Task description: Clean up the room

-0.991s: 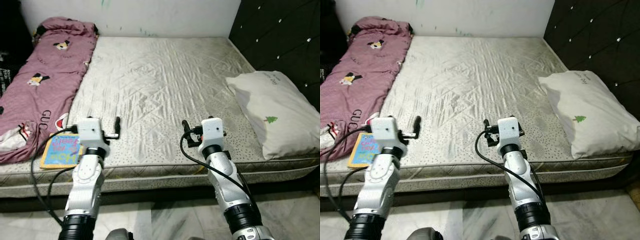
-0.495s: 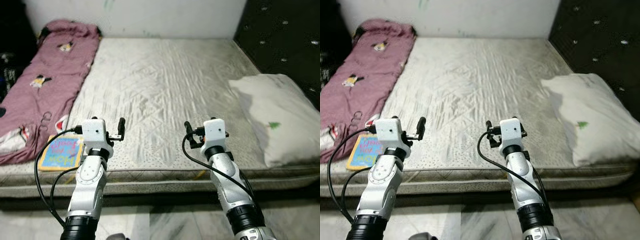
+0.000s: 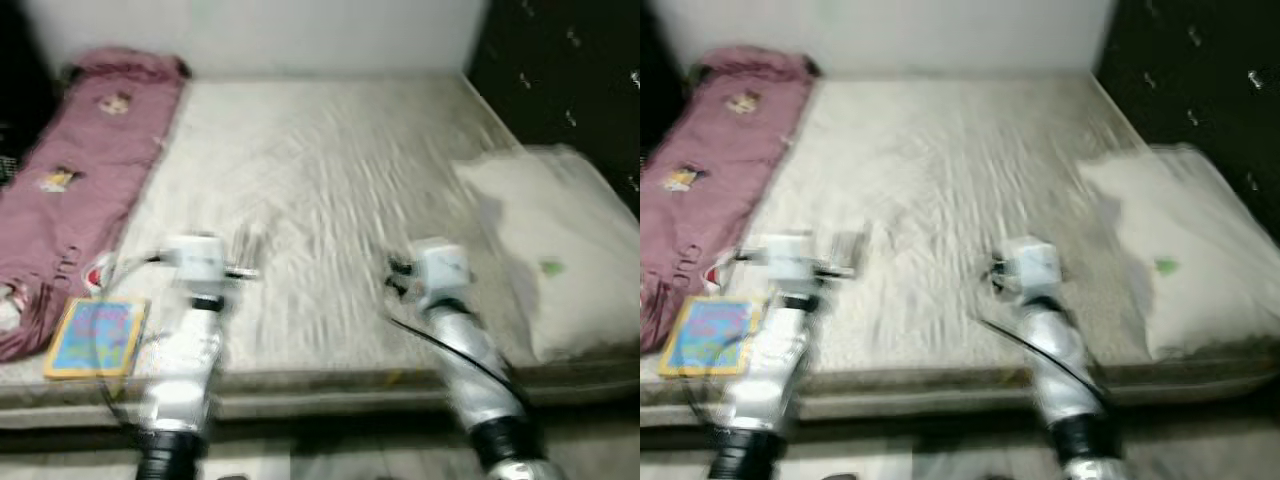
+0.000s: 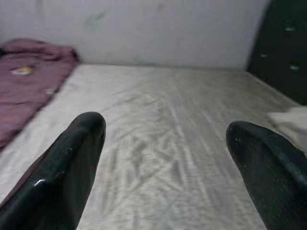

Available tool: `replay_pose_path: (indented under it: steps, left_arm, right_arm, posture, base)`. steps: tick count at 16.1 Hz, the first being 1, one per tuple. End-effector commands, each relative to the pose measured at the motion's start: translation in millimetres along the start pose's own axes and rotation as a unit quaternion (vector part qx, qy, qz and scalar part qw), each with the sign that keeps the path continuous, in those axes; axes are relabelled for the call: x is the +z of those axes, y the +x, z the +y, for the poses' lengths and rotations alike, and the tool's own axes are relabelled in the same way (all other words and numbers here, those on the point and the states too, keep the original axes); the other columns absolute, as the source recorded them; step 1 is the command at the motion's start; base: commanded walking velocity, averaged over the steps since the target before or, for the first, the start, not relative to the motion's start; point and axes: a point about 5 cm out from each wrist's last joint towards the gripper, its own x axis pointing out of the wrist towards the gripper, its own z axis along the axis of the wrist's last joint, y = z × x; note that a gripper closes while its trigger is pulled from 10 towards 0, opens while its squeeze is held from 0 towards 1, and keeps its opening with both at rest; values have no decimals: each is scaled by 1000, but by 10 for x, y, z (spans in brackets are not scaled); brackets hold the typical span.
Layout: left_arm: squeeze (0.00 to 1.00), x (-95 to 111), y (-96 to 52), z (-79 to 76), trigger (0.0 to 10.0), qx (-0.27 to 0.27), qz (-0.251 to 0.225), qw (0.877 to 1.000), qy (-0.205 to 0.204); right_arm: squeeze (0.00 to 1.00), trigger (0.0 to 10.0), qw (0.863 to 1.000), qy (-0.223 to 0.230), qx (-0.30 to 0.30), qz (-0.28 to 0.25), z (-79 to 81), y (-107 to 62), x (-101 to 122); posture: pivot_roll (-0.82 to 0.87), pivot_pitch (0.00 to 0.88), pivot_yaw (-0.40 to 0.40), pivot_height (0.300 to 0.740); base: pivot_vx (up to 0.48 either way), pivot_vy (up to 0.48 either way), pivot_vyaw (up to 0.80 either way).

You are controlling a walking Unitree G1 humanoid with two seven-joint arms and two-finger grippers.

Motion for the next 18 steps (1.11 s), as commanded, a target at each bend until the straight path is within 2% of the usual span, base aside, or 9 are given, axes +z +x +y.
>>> replay_pose_path:
  steps: [1,6,13,15,18]
  left_arm:
    - [0,16,-18,179,10000,27,0,1000,11]
    - [0,3,-3,230,10000,63,2,998,9]
    - [0,-9,24,223,10000,60,6,998,14]
    - [0,-14,29,225,10000,59,7,998,15]
    - [0,-14,25,221,10000,54,8,998,11]
  right_arm:
    - [0,10000,999,10,22,-22,162,54,129]
    - [0,10000,999,5,24,-26,159,73,143]
    - [0,10000,999,0,26,-27,161,93,150]
    - [0,10000,999,-7,30,-33,179,87,162]
    - [0,10000,999,3,25,-28,166,93,148]
  posture:
    - [41,0,-7,740]
    - [44,0,-10,740]
    - [41,0,-13,740]
    - [42,0,-13,740]
    - [45,0,-11,740]
  base:
    - [0,0,0]
    - [0,0,0]
    - [0,0,0]
    - [0,0,800]
    - [0,107,0]
